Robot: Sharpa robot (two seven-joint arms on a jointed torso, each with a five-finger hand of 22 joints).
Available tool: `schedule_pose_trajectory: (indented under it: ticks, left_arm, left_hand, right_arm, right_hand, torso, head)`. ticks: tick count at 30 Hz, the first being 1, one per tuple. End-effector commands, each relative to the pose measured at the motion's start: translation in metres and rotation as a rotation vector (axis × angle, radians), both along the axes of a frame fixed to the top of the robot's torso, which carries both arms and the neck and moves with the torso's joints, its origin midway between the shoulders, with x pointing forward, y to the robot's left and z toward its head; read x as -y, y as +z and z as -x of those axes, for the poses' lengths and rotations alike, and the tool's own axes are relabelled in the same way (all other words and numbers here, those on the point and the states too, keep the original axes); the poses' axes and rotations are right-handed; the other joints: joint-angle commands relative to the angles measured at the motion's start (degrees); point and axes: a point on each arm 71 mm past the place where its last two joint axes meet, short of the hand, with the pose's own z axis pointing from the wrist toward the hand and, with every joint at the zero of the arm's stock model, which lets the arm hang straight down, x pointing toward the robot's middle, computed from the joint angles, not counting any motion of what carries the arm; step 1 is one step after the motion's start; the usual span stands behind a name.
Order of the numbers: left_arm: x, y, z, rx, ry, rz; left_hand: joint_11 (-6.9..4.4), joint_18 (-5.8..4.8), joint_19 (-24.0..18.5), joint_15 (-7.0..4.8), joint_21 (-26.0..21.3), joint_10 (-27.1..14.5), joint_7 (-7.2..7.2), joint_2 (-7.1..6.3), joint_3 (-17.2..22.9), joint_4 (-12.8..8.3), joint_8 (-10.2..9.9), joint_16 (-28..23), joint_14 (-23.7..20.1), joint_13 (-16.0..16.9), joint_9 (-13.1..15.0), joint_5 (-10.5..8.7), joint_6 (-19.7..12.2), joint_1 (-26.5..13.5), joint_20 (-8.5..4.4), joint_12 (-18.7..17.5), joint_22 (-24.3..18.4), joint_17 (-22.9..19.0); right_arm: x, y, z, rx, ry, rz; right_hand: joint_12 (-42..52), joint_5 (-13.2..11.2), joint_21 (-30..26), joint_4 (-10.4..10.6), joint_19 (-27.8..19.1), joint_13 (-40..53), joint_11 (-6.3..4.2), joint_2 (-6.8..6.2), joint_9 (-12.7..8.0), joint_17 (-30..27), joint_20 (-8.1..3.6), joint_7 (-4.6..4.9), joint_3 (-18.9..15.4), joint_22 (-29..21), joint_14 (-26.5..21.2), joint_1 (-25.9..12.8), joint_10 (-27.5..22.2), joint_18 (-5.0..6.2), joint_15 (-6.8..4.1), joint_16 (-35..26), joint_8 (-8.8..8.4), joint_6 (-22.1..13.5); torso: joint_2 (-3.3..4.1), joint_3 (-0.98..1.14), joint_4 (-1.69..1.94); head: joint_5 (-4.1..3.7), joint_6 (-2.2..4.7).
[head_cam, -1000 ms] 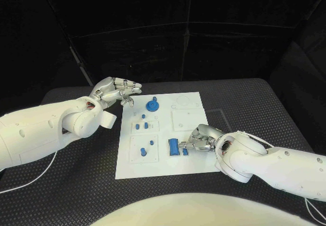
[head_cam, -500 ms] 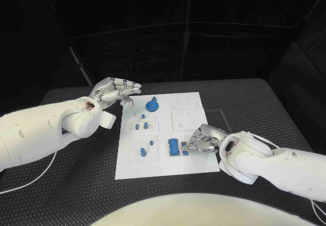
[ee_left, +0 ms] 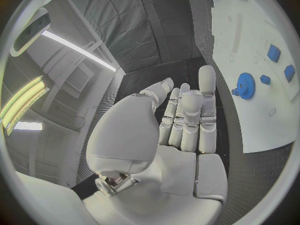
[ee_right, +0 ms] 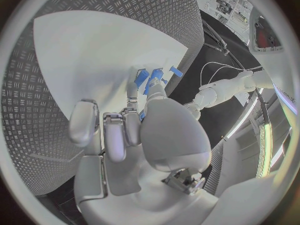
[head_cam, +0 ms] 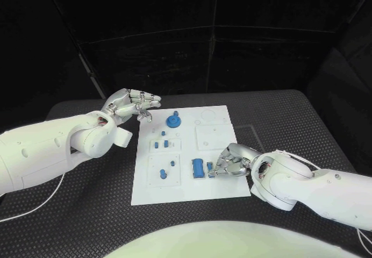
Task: Assemble the parts on the task board
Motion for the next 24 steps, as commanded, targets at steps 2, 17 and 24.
schedule_pose_trajectory:
  ticks: [2,17,24]
  left_arm:
    - [0.0011,0.0012,0.0000,0.001,-0.008,0.011]
    - [0.0011,0.0013,0.0001,0.002,-0.008,0.011]
    - [0.0004,0.0013,0.0001,0.001,-0.007,0.010]
  left_hand:
    - [0.09,0.77,-0.1,0.05,-0.2,-0.4,0.18,0.44,-0.1,0.3,0.2,-0.2,-0.3,0.1,0.0,-0.13,-0.4,0.0,0.28,0.2,-0.1,-0.1]
    - [0.09,0.77,-0.1,0.05,-0.2,-0.4,0.18,0.44,-0.1,0.3,0.2,-0.2,-0.3,0.1,0.0,-0.13,-0.4,0.0,0.28,0.2,-0.1,-0.1]
    - [0.09,0.77,-0.1,0.05,-0.2,-0.4,0.18,0.44,-0.1,0.3,0.2,-0.2,-0.3,0.1,0.0,-0.13,-0.4,0.0,0.28,0.2,-0.1,-0.1]
  right_arm:
    - [-0.0032,-0.0007,0.0002,-0.001,0.038,0.014]
    - [-0.0009,-0.0069,-0.0089,0.030,0.035,0.052]
    - [-0.0034,-0.0049,-0.0081,0.041,0.044,0.026]
  right_hand:
    - [-0.4,0.3,0.0,-0.4,0.1,5.2,0.17,0.35,0.1,12.3,0.04,0.10,0.1,0.0,5.3,1.1,0.5,-1.06,-0.11,0.0,0.30,0.0]
    - [-0.3,0.3,0.1,-1.4,0.2,5.3,-0.02,1.19,0.1,12.4,-0.07,-0.12,0.4,0.3,5.4,2.9,0.6,-1.09,-0.24,0.1,0.41,0.2]
    - [-0.4,0.0,0.1,-1.0,0.1,5.3,0.07,1.02,0.1,12.3,-0.09,0.03,-0.2,0.2,5.3,2.1,0.6,-1.09,-0.22,0.0,0.40,0.2]
  torso:
    - [0.08,-0.01,-0.02]
    - [0.03,0.01,0.02]
    - [-0.03,0.04,-0.13]
  head:
    - [0.12,-0.04]
    - [0.30,-0.40]
    - [0.29,-0.22]
